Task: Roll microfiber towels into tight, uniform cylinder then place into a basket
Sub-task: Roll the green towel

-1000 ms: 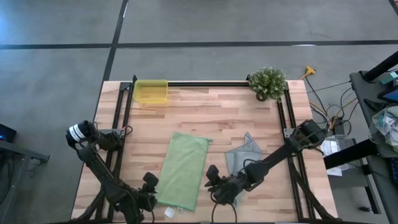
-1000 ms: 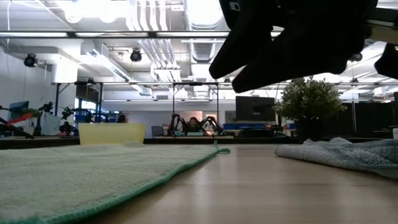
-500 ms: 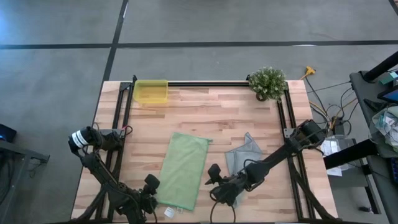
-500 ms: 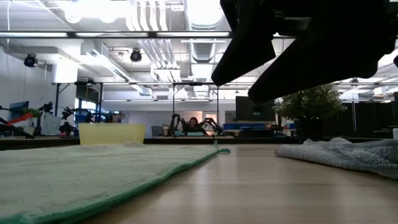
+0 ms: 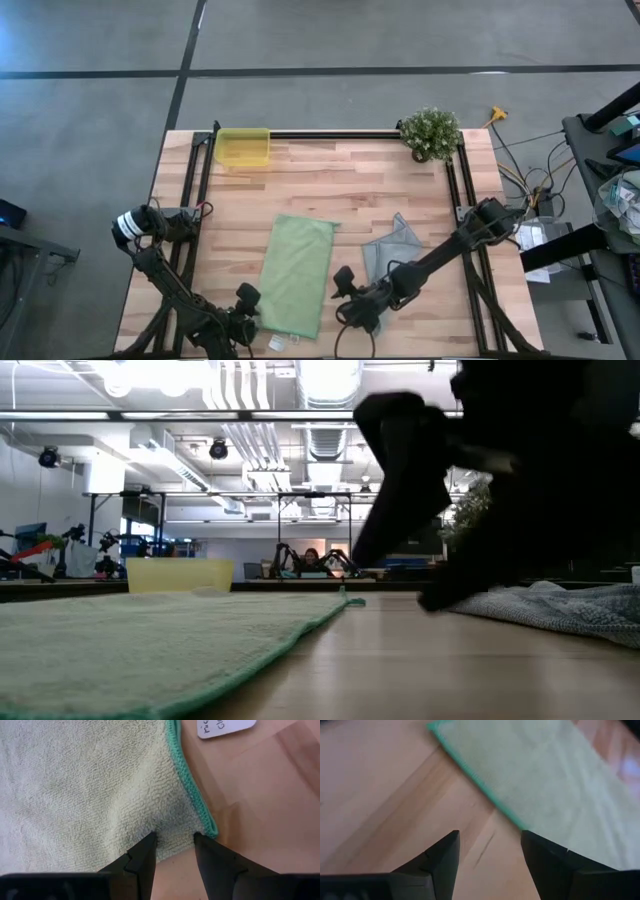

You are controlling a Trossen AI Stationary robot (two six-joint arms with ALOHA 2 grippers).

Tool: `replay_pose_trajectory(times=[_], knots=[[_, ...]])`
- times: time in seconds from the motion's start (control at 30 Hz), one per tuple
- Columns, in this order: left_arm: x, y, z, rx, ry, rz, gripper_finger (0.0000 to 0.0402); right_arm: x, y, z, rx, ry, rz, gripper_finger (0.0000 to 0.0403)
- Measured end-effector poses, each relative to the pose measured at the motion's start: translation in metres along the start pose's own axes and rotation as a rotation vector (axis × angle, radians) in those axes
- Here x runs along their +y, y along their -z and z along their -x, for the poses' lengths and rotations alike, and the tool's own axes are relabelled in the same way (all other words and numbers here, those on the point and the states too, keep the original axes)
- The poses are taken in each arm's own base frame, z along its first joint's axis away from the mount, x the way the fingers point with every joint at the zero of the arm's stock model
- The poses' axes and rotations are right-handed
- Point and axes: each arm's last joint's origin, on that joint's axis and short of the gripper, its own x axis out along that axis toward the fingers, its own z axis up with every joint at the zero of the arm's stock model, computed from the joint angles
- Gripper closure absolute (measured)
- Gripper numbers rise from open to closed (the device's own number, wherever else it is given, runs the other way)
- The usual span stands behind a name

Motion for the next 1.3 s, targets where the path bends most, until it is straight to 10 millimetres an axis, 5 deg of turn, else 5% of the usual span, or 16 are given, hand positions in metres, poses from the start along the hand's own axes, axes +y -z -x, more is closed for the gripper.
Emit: replay_pose_trajectory(times=[0.7,1.3], knots=[[-0.009,-0.009,-0.010,-0.086,0.020,0.041,0.0279,0.008,-0.007,-0.006,-0.065,0.013,0.168,0.0195],[-0.010,-0.035,-0.014,-0.126,-0.001,0.086,0.0279,0.011,-0.008,-0.006,-0.127,-0.044,0.228,0.0209]])
